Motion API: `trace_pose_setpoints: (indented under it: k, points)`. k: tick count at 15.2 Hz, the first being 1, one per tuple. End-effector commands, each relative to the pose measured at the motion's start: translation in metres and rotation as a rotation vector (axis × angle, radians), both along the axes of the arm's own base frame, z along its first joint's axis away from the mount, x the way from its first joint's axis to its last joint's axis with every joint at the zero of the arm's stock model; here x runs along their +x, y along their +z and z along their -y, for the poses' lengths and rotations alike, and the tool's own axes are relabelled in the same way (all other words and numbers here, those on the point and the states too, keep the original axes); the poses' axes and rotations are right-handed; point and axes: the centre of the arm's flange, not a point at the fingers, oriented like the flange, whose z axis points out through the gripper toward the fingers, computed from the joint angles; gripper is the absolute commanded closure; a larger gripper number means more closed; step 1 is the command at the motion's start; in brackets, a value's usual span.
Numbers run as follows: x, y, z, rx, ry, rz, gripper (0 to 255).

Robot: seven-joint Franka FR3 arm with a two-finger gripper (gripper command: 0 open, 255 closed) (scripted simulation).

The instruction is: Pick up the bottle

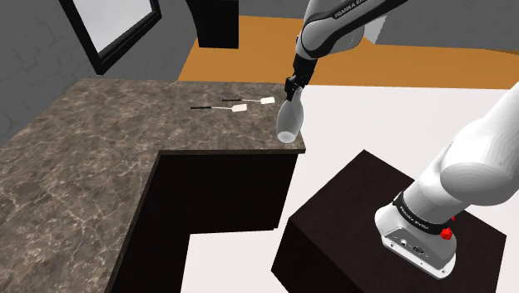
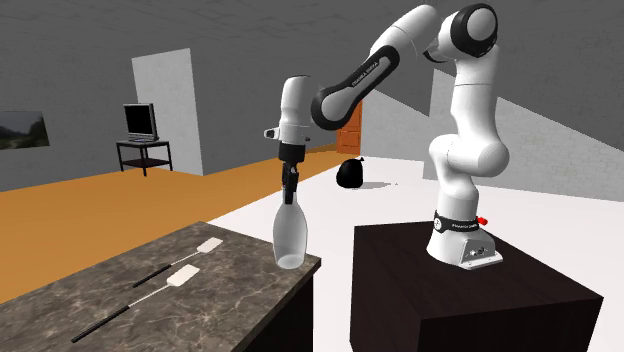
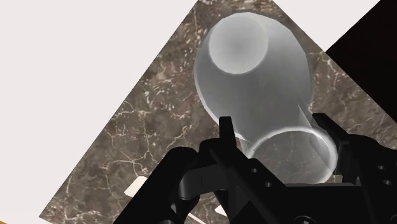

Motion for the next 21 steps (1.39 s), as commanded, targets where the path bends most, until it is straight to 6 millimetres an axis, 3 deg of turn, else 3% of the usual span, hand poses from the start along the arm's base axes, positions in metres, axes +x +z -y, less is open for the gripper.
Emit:
trace_pose_setpoints:
  k: [1, 6, 21]
  points:
    - [0.0, -0.001, 0.0, 0.0, 0.0, -0.001, 255]
    - [0.0, 0.0, -0.001, 0.0, 0.0, -0.001, 255]
    - [0.0, 0.079, -0.001, 0.0, 0.0, -0.001, 255]
